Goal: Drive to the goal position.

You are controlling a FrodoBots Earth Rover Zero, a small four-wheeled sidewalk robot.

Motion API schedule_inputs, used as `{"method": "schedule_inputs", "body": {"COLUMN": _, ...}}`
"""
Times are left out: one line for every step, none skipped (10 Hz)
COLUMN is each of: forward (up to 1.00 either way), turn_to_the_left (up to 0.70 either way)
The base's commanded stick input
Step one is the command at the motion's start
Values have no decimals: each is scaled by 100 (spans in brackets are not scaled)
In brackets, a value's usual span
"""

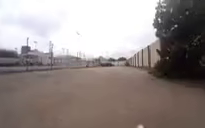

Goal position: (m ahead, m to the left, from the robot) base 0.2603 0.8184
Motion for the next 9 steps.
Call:
{"method": "schedule_inputs", "body": {"forward": 100, "turn_to_the_left": 0}}
{"method": "schedule_inputs", "body": {"forward": 100, "turn_to_the_left": 0}}
{"method": "schedule_inputs", "body": {"forward": 100, "turn_to_the_left": 0}}
{"method": "schedule_inputs", "body": {"forward": 100, "turn_to_the_left": 0}}
{"method": "schedule_inputs", "body": {"forward": 100, "turn_to_the_left": 0}}
{"method": "schedule_inputs", "body": {"forward": 100, "turn_to_the_left": 0}}
{"method": "schedule_inputs", "body": {"forward": 100, "turn_to_the_left": 0}}
{"method": "schedule_inputs", "body": {"forward": 100, "turn_to_the_left": 0}}
{"method": "schedule_inputs", "body": {"forward": 100, "turn_to_the_left": 0}}
